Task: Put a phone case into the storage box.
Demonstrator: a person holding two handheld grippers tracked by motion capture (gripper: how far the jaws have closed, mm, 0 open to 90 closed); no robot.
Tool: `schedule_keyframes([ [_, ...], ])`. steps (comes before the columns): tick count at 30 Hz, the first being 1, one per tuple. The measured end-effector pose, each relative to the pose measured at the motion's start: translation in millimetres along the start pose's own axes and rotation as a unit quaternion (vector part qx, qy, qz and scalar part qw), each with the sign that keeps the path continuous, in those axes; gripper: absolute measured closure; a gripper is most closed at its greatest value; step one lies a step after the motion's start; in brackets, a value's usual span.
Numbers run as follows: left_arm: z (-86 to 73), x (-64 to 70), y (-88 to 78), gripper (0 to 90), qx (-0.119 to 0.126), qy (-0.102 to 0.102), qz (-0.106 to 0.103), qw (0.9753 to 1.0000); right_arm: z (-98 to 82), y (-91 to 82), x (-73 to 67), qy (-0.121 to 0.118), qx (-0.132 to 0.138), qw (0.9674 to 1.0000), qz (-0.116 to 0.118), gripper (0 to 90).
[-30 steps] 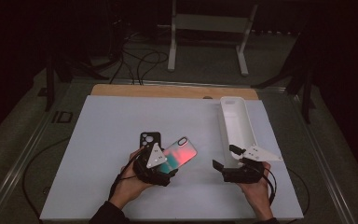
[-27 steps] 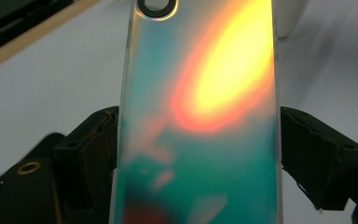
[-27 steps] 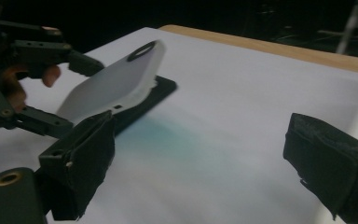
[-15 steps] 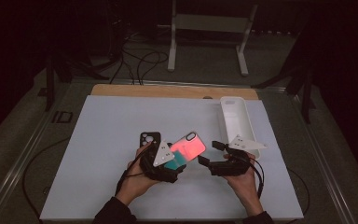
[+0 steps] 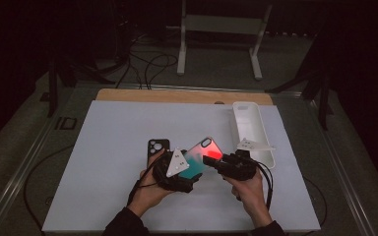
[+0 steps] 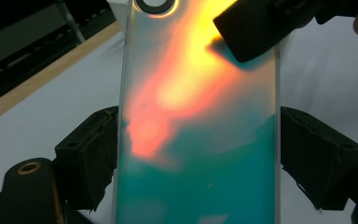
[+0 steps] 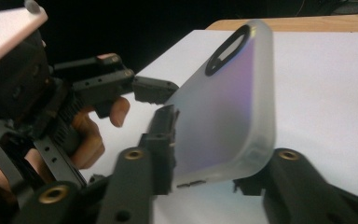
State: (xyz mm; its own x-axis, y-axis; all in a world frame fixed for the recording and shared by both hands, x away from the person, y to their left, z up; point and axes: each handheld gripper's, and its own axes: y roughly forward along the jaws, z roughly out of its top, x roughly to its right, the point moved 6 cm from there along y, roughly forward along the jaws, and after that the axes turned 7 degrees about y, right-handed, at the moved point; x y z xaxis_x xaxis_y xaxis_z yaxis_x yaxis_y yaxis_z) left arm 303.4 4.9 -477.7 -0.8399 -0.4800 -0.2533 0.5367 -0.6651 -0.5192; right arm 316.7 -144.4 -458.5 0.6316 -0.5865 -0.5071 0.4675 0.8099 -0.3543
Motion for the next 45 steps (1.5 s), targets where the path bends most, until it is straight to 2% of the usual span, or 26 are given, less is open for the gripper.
schedule_keyframes([
  [3, -1.9, 0.3, 2.2, 17.2, -0.009, 0.0, -0.002, 1.0, 2.2, 0.5, -0.9, 0.012, 0.005, 0.9999, 0.009, 73.1],
  [4, -2.2, 0.9, 2.8, 17.3, -0.009, 0.003, 0.005, 0.9999, 4.0, 0.5, -2.5, 0.022, 0.008, 0.9994, 0.027, 79.7],
  [5, -2.4, 1.7, 3.5, 17.2, -0.012, 0.008, 0.012, 0.9998, 4.2, 1.0, -3.6, 0.025, 0.007, 0.9993, 0.029, 80.4],
  [6, -3.5, 1.6, 4.5, 17.1, -0.017, 0.001, -0.002, 0.9999, 4.1, 1.6, -4.6, 0.031, 0.006, 0.999, 0.032, 81.0],
  [7, -4.3, 1.5, 4.5, 17.0, -0.012, -0.001, -0.003, 0.9999, 3.8, 1.8, -5.4, 0.036, 0.004, 0.9988, 0.034, 81.3],
  [11, -6.0, 2.7, 5.3, 15.9, -0.018, -0.002, -0.012, 0.9998, 4.2, 2.3, -5.7, 0.029, 0.011, 0.9994, 0.018, 81.7],
  [15, -6.9, 0.6, 2.5, 16.1, -0.012, -0.015, -0.024, 0.9995, 6.3, -0.1, -2.7, 0.029, 0.015, 0.9994, 0.009, 81.8],
  [19, -12.7, -7.3, -3.0, 16.5, -0.006, -0.043, -0.047, 0.9979, 9.6, -4.2, -0.3, 0.028, 0.019, 0.9994, 0.005, 81.9],
  [21, -12.7, -7.3, -3.0, 16.5, -0.006, -0.043, -0.047, 0.9979, 10.5, -5.1, 0.3, 0.028, 0.02, 0.9994, 0.006, 81.9],
  [22, -17.1, -10.5, -6.1, 15.9, -0.003, -0.066, -0.074, 0.995, 12.2, -6.9, 0.8, 0.025, 0.02, 0.9995, 0.007, 81.9],
  [23, -19.1, -11.8, -6.9, 15.5, -0.003, -0.072, -0.085, 0.9938, 13.0, -7.4, 0.6, 0.025, 0.021, 0.9995, 0.007, 81.9],
  [25, -20.4, -12.5, -7.4, 15.3, -0.004, -0.076, -0.089, 0.9932, 14.3, -8.1, 0.4, 0.022, 0.022, 0.9995, 0.008, 81.9],
  [28, -23.5, -12.7, -8.4, 15.1, -0.001, -0.089, -0.116, 0.9893, 17.0, -10.1, -4.1, 0.009, 0.021, 0.9995, 0.022, 81.9],
  [31, -23.9, -11.7, -9.1, 17.7, 0.004, -0.085, -0.127, 0.9882, 17.7, -10.6, -11.6, -0.018, 0.013, 0.9989, 0.042, 81.8],
  [33, -23.5, -8.9, -9.7, 18.8, 0.01, -0.085, -0.149, 0.9852, 17.9, -11.1, -18.1, -0.033, 0.009, 0.9978, 0.057, 81.8],
  [34, -23.5, -8.9, -9.7, 19.3, 0.01, -0.085, -0.149, 0.9852, 18.2, -11.5, -21.0, -0.039, 0.009, 0.997, 0.067, 81.8],
  [35, -22.8, -6.4, -10.1, 19.7, 0.017, -0.087, -0.168, 0.9818, 18.4, -11.9, -24.4, -0.043, 0.007, 0.9959, 0.079, 81.8],
  [36, -22.8, -6.4, -10.1, 20.6, 0.017, -0.087, -0.168, 0.9818, 18.4, -11.9, -24.4, -0.043, 0.007, 0.9959, 0.079, 81.8],
  [37, -22.2, -4.9, -10.7, 21.6, 0.023, -0.087, -0.182, 0.9792, 18.9, -13.2, -31.2, -0.052, 0.01, 0.9927, 0.108, 81.8],
  [38, -20.2, -1.0, -12.4, 23.1, 0.038, -0.087, -0.214, 0.9722, 19.2, -14.0, -33.8, -0.054, 0.01, 0.991, 0.122, 81.8],
  [39, -19.3, 1.1, -12.9, 24.1, 0.041, -0.086, -0.227, 0.9692, 19.7, -14.5, -36.0, -0.055, 0.012, 0.9895, 0.133, 81.8],
  [40, -19.3, 1.1, -12.9, 24.9, 0.041, -0.086, -0.227, 0.9692, 19.9, -15.1, -37.6, -0.059, 0.012, 0.988, 0.142, 81.9],
  [41, -19.0, 3.1, -13.5, 27.9, 0.043, -0.085, -0.238, 0.9666, 20.1, -15.4, -38.7, -0.06, 0.013, 0.9868, 0.15, 81.9],
  [42, -19.1, 4.4, -13.5, 27.9, 0.041, -0.083, -0.243, 0.9657, 20.1, -15.4, -38.7, -0.06, 0.013, 0.9868, 0.15, 81.9],
  [43, -19.6, 6.8, -13.6, 34.6, 0.041, -0.078, -0.252, 0.9638, 20.5, -15.9, -39.9, -0.061, 0.013, 0.9851, 0.16, 81.8],
  [45, -20.2, 8.0, -13.3, 37.5, 0.039, -0.076, -0.258, 0.9624, 20.6, -16.1, -40.3, -0.062, 0.014, 0.9845, 0.164, 81.9],
])
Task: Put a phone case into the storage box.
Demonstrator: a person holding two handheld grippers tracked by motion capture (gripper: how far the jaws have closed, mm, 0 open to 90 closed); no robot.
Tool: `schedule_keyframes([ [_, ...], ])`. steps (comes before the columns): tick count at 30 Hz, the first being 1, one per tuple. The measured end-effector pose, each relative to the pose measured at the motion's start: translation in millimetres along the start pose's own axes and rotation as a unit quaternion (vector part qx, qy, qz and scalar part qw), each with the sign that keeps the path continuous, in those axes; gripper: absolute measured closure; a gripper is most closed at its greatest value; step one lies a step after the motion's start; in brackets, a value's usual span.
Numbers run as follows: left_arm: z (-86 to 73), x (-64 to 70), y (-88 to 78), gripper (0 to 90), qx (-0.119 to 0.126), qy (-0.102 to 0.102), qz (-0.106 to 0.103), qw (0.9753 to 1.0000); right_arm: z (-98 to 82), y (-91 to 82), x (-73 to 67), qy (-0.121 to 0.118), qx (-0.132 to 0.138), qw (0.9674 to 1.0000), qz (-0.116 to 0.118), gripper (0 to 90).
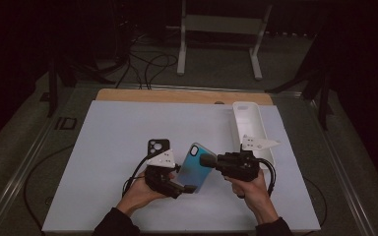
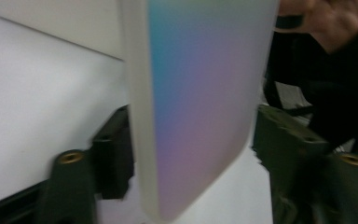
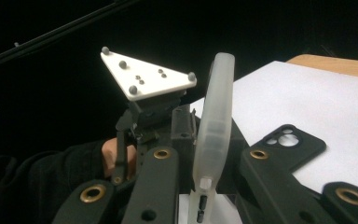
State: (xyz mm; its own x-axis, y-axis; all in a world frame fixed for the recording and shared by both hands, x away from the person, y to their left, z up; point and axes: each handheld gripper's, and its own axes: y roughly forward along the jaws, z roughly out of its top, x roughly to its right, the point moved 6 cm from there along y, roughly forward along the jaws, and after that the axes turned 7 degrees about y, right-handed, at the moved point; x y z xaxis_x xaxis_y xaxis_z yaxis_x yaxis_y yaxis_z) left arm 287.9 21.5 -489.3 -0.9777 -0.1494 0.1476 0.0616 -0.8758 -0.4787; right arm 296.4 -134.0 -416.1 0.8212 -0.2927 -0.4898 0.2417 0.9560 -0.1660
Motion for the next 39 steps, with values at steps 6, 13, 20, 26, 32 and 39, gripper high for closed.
schedule_keyframes([
  [6, -1.4, 1.9, 1.9, 48.6, -0.004, 0.002, -0.009, 0.9999, -1.4, 0.1, 0.1, -0.009, -0.001, 0.9998, 0.017, 81.8],
  [13, -2.4, 6.4, 5.2, 50.0, -0.005, 0.002, -0.026, 0.9997, -3.3, 3.1, -2.3, -0.018, 0.008, 0.9992, 0.036, 81.8],
  [20, -4.8, 9.7, 3.1, 71.4, -0.008, 0.017, -0.038, 0.9991, -1.4, -0.2, 1.7, -0.025, 0.008, 0.9993, 0.028, 80.8],
  [26, -6.9, 8.8, 3.8, 85.3, -0.013, 0.019, -0.025, 0.9994, 1.1, 0.7, 3.8, -0.059, -0.015, 0.9981, -0.011, 65.4],
  [32, -9.3, 3.2, 0.5, 86.3, -0.016, 0.02, 0.024, 0.9994, 1.7, 4.5, 5.6, -0.073, -0.018, 0.9948, -0.069, 50.3],
  [39, -11.1, -4.0, -10.1, 86.3, -0.01, 0.012, 0.079, 0.9968, 1.0, 0.5, 15.1, -0.054, -0.022, 0.9895, -0.132, 29.4],
])
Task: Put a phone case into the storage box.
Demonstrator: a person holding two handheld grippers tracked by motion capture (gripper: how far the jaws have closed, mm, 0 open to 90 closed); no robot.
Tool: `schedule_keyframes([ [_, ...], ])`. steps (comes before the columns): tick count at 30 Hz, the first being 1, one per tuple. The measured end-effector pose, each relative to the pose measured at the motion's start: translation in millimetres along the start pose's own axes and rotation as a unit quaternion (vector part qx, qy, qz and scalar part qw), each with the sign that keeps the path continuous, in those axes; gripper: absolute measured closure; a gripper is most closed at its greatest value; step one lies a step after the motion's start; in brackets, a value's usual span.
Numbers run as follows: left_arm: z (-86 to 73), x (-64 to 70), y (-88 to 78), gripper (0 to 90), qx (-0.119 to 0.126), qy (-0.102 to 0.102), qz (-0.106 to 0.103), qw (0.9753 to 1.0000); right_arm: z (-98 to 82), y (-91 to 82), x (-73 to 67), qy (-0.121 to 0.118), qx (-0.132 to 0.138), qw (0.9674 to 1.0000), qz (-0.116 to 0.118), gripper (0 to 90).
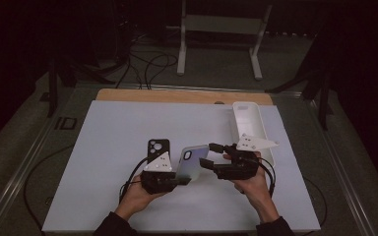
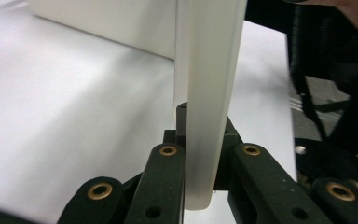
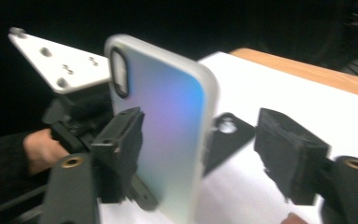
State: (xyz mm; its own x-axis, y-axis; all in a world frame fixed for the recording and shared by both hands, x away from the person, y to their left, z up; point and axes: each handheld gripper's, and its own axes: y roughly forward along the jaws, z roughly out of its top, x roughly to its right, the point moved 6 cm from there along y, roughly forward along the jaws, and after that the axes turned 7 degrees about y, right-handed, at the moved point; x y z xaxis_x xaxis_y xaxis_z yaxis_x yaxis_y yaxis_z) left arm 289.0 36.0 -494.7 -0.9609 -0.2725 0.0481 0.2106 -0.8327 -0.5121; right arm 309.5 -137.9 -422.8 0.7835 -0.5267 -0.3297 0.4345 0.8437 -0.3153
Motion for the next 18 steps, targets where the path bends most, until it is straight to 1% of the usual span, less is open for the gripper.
schedule_keyframes([
  [1, -0.6, -1.3, -0.9, 86.3, -0.001, -0.001, 0.009, 1.0, -0.3, -0.3, 0.9, 0.001, -0.001, 1.0, -0.008, 27.8],
  [2, -1.2, -1.7, -1.3, 86.3, -0.001, -0.004, 0.011, 0.9999, -0.5, -0.8, 2.1, 0.003, -0.001, 0.9999, -0.016, 27.1],
  [3, -1.2, -1.7, -1.3, 86.3, -0.001, -0.004, 0.011, 0.9999, -0.5, -0.8, 2.1, 0.003, -0.001, 0.9999, -0.016, 27.1],
  [4, -3.5, -3.5, -2.2, 86.3, -0.006, -0.005, 0.029, 0.9996, -1.2, -1.8, 3.8, 0.003, -0.003, 0.9996, -0.029, 26.3],
  [5, -4.6, -4.2, -2.7, 86.2, -0.008, -0.006, 0.033, 0.9994, -1.5, -2.0, 4.4, 0.001, -0.006, 0.9994, -0.035, 25.4],
  [6, -5.5, -4.8, -3.3, 86.2, -0.008, -0.009, 0.038, 0.9992, -1.5, -2.0, 4.4, 0.001, -0.006, 0.9994, -0.035, 25.4],
  [8, -7.2, -6.9, -4.9, 86.2, -0.009, -0.013, 0.049, 0.9987, -1.9, -2.0, 5.0, -0.002, -0.008, 0.999, -0.044, 24.5],
  [9, -7.2, -6.9, -4.9, 86.2, -0.009, -0.013, 0.049, 0.9987, -2.0, -1.9, 4.9, -0.003, -0.009, 0.9989, -0.046, 24.0],
  [10, -8.2, -8.7, -6.6, 86.2, -0.008, -0.016, 0.057, 0.9982, -2.0, -1.9, 4.9, -0.003, -0.009, 0.9989, -0.046, 24.0],
  [11, -8.6, -9.6, -7.9, 86.2, -0.007, -0.017, 0.063, 0.9978, -2.0, -1.6, 5.9, -0.004, -0.012, 0.9984, -0.055, 21.4],
  [12, -8.9, -10.6, -9.1, 86.2, -0.004, -0.02, 0.066, 0.9976, -1.8, -1.3, 6.5, -0.004, -0.013, 0.9982, -0.059, 20.7],
  [15, -10.5, -13.4, -13.5, 86.2, -0.002, -0.024, 0.08, 0.9965, -1.4, -0.7, 7.3, -0.004, -0.011, 0.9981, -0.061, 19.1],
  [16, -11.4, -14.1, -14.8, 86.2, -0.001, -0.026, 0.082, 0.9963, -0.9, -0.2, 8.5, -0.002, -0.011, 0.9976, -0.068, 17.5],
  [17, -12.5, -15.3, -16.3, 86.2, -0.002, -0.026, 0.089, 0.9957, -0.9, -0.2, 8.5, -0.002, -0.011, 0.9976, -0.068, 17.5],
  [18, -14.5, -17.7, -19.1, 86.2, -0.001, -0.032, 0.097, 0.9948, -0.5, 0.5, 9.6, -0.001, -0.013, 0.997, -0.077, 14.5],
])
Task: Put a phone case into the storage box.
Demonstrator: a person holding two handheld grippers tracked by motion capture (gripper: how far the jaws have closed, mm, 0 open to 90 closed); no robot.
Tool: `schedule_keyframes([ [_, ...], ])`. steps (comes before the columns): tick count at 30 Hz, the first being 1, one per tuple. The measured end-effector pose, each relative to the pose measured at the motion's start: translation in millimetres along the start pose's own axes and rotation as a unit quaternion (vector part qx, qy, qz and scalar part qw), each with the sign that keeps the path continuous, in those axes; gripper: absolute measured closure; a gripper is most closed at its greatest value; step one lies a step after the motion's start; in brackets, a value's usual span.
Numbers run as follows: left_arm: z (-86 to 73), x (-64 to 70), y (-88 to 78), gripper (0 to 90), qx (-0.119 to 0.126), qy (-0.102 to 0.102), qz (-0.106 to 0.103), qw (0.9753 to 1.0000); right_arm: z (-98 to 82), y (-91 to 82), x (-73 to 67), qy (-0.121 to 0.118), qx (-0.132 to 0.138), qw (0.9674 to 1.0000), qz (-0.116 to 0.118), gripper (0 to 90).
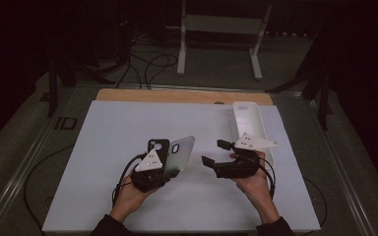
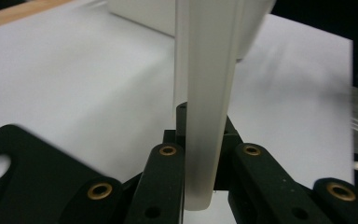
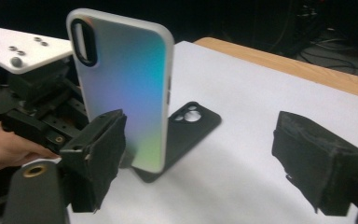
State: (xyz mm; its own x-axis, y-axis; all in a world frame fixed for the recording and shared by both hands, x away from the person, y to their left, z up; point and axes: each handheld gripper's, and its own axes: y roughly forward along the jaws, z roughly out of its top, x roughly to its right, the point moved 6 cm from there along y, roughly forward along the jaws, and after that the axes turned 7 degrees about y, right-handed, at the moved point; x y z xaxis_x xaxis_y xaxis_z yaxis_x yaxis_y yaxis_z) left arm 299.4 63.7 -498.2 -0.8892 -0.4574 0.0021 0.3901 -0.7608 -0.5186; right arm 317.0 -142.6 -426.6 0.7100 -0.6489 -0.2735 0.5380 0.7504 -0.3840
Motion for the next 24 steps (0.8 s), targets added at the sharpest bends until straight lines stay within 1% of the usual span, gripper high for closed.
schedule_keyframes([
  [1, 0.0, 0.0, 0.0, 86.2, 0.0, 0.0, 0.0, 1.0, 0.0, 0.0, 0.0, 0.0, 0.0, 1.0, 0.0, 14.5],
  [3, -1.9, -3.3, -2.0, 86.2, 0.001, -0.005, 0.009, 0.9999, 0.6, 1.4, 0.3, -0.004, -0.003, 1.0, -0.007, 12.3],
  [5, -3.5, -6.3, -3.4, 86.1, 0.001, -0.011, 0.017, 0.9998, 1.0, 1.8, 0.4, -0.005, -0.003, 1.0, -0.008, 11.6],
  [6, -4.1, -7.6, -3.9, 86.2, 0.002, -0.013, 0.021, 0.9997, 1.4, 3.3, 1.3, -0.006, -0.005, 0.9999, -0.014, 10.0],
  [7, -4.6, -8.5, -4.1, 86.2, 0.002, -0.015, 0.023, 0.9996, 1.7, 4.4, 1.5, -0.003, -0.004, 0.9999, -0.014, 9.5],
  [13, -6.1, -10.9, -2.2, 86.1, -0.001, -0.022, 0.037, 0.9991, 4.1, 9.6, 2.0, -0.003, -0.003, 0.9999, -0.014, 9.1],
  [24, -6.2, -14.7, -2.4, 86.1, -0.002, -0.03, 0.055, 0.998, 10.4, 23.9, -2.9, -0.007, -0.004, 0.9999, -0.009, 8.5],
])
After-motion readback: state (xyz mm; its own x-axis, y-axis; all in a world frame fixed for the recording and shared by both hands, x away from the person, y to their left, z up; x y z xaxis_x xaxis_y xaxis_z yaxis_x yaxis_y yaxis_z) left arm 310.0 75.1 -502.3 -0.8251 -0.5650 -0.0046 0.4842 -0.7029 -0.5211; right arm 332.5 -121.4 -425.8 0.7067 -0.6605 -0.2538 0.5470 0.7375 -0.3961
